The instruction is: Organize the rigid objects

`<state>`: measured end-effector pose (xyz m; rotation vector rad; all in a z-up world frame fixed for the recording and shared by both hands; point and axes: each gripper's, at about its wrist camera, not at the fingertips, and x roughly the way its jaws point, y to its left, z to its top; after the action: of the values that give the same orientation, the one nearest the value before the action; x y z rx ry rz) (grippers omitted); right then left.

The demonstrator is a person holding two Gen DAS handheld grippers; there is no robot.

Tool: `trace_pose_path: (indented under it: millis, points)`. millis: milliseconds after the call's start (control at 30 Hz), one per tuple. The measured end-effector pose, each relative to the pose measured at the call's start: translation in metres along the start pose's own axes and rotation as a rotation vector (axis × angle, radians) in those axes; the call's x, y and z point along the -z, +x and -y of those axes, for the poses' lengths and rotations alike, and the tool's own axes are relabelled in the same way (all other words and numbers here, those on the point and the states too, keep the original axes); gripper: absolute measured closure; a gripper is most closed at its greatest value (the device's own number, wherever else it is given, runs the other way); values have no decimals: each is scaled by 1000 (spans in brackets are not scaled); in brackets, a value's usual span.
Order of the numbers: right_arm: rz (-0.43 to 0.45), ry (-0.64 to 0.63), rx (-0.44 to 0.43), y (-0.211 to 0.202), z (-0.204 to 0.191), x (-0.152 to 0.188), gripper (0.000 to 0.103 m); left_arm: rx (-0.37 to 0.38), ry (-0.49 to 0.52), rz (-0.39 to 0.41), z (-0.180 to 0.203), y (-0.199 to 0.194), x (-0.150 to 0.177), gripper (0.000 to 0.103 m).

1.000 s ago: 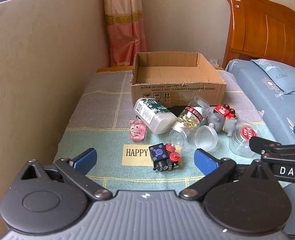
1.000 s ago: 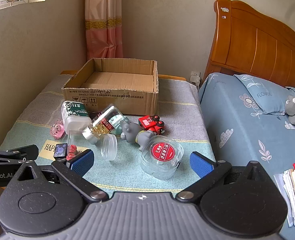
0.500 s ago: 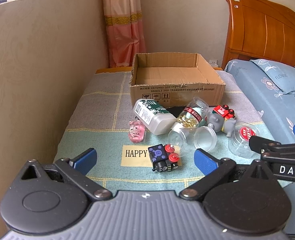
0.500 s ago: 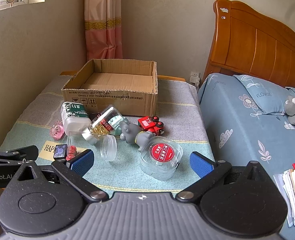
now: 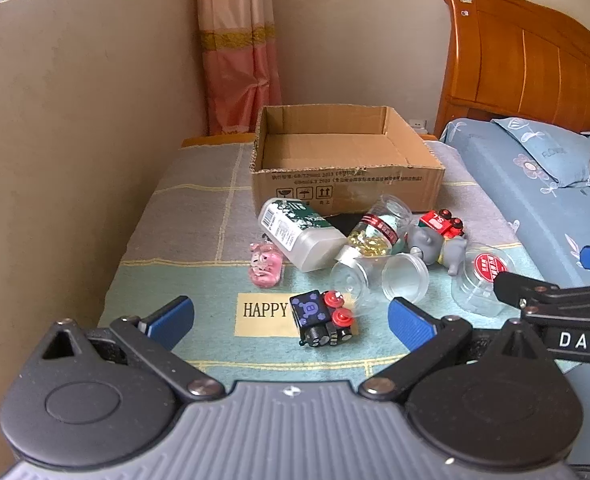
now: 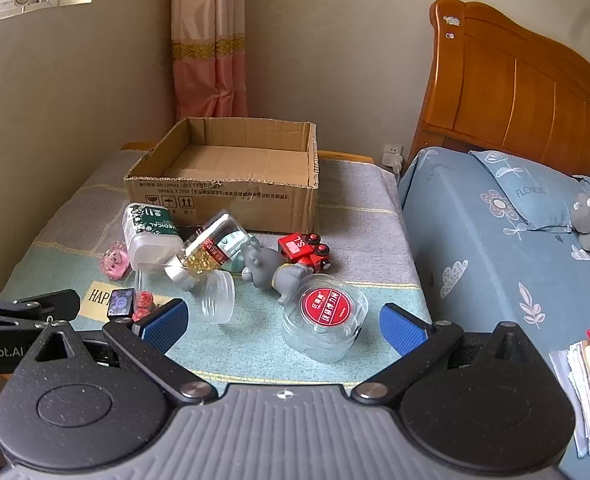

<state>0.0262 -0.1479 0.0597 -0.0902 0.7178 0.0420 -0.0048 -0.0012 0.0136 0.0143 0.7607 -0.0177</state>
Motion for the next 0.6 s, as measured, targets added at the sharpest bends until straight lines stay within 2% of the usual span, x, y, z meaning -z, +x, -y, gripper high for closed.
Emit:
trace_pose_path:
  millis: [267,400,600]
  points:
    - [14,0,-12,4,3,0,0,58,22,29,-1,5,2,1]
    - [34,-12,-48,6,7,4,0,99,51,19,-4,13,5,1]
    - [9,-21,-51,22,15,9,0,134,92,-26,-10,37,14,1]
